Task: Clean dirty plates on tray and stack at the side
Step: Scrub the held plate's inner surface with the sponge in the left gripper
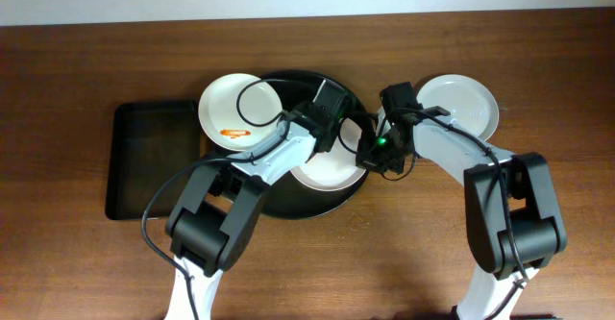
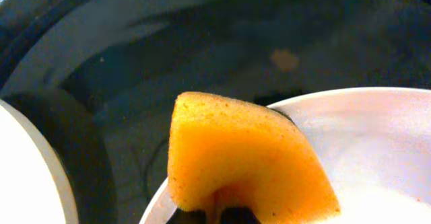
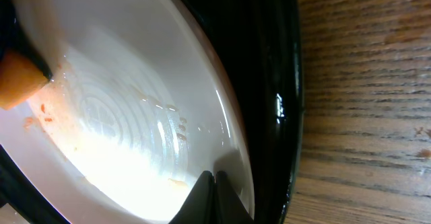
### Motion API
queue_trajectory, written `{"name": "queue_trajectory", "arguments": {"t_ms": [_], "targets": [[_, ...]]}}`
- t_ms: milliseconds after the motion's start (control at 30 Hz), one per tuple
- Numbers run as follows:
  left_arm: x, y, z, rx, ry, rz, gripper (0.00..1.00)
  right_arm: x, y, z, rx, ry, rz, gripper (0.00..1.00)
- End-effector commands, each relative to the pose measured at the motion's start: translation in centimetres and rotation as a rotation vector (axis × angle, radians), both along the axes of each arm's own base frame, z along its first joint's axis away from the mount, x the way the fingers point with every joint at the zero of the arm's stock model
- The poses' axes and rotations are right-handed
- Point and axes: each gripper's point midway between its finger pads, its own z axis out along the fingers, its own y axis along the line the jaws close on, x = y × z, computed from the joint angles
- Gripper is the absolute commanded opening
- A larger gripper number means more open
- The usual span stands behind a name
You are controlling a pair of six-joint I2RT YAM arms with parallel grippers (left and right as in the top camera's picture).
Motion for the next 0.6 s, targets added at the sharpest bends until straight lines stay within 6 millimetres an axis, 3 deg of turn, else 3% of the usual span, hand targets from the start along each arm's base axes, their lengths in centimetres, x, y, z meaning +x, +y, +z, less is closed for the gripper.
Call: {"name": "queue_trajectory", "arguments": {"t_ms": [0, 167, 267, 367, 567], "targets": [[-5.7, 4.2, -7.4, 0.135, 0.305, -0.007, 0.0, -1.6, -2.2, -2.3, -0.098, 0.063, -0.02, 0.04], [-10.5, 6.9, -7.6, 0.249, 0.501, -0.006, 0.0, -1.4, -2.2, -2.3, -0.096, 0.057, -0.02, 0.04], [-12.3, 5.8, -7.9, 0.17, 0.595, -0.026, 0.0, -1.4, -2.2, -2.3, -0.096, 0.056, -0.02, 0.04], [-11.8, 5.4, -8.0, 0.146, 0.57, 0.002, 0.0, -1.4, -2.2, -2.3, -0.096, 0.056, -0.02, 0.04], [-6.9, 2.4, -7.8, -0.009, 0.367, 0.069, 0.0, -1.4, -2.2, -2.3, -0.096, 0.057, -0.02, 0.04]]}}
